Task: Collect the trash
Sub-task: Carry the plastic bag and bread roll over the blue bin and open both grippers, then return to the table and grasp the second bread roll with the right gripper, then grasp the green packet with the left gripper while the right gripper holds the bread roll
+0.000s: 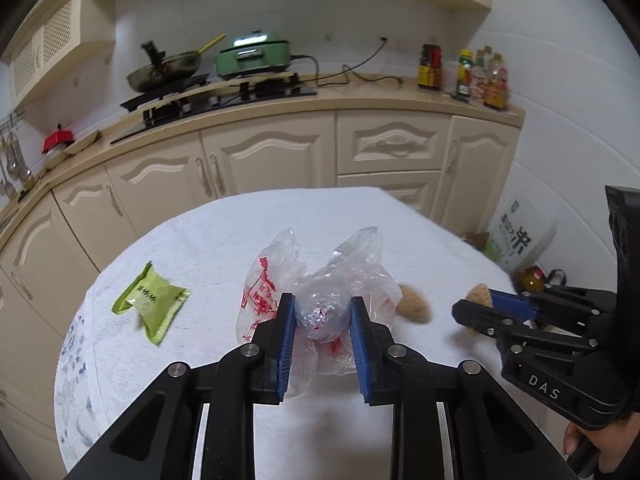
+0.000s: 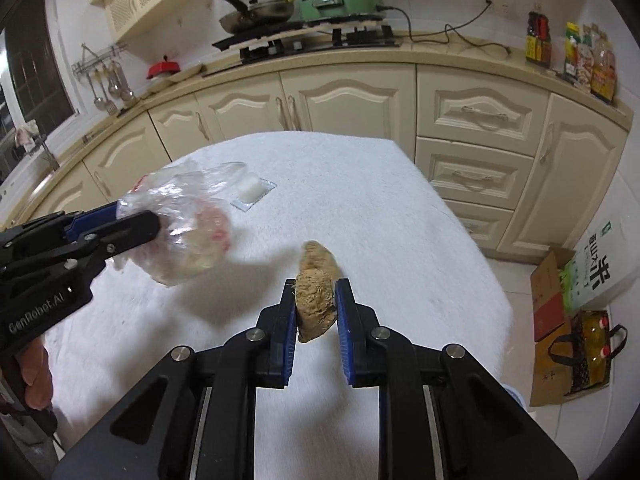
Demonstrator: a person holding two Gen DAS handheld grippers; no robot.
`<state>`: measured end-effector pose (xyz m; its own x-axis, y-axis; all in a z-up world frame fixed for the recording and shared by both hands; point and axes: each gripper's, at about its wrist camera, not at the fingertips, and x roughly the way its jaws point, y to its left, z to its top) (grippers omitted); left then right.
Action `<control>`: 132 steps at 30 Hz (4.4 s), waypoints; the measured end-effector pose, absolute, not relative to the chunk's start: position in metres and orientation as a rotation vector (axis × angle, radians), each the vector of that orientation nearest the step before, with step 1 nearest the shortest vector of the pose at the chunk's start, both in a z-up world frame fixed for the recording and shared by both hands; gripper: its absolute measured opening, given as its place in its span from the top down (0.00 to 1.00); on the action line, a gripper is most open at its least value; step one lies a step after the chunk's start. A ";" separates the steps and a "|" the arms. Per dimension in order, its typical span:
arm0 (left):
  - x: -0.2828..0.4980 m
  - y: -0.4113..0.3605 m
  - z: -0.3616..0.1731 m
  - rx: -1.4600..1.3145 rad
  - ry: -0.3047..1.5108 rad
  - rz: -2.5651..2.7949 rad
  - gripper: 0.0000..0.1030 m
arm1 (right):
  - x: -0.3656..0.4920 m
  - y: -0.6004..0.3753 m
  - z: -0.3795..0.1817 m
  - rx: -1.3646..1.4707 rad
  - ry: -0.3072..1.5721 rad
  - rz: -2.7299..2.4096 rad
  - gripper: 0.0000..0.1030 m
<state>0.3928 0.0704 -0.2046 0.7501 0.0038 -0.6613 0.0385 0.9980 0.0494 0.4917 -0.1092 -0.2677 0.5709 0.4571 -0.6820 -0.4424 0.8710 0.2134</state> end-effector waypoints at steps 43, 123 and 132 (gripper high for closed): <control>0.523 -0.354 -0.370 0.388 1.041 -0.452 0.63 | 0.435 -0.483 -0.469 0.460 1.004 0.088 0.82; 0.441 0.211 -0.239 -0.060 0.866 0.273 0.20 | 0.528 -0.054 -0.301 -0.148 0.896 0.494 0.65; 0.485 0.217 -0.264 -0.041 0.904 0.255 0.71 | 0.534 -0.057 -0.303 -0.098 0.896 0.519 0.64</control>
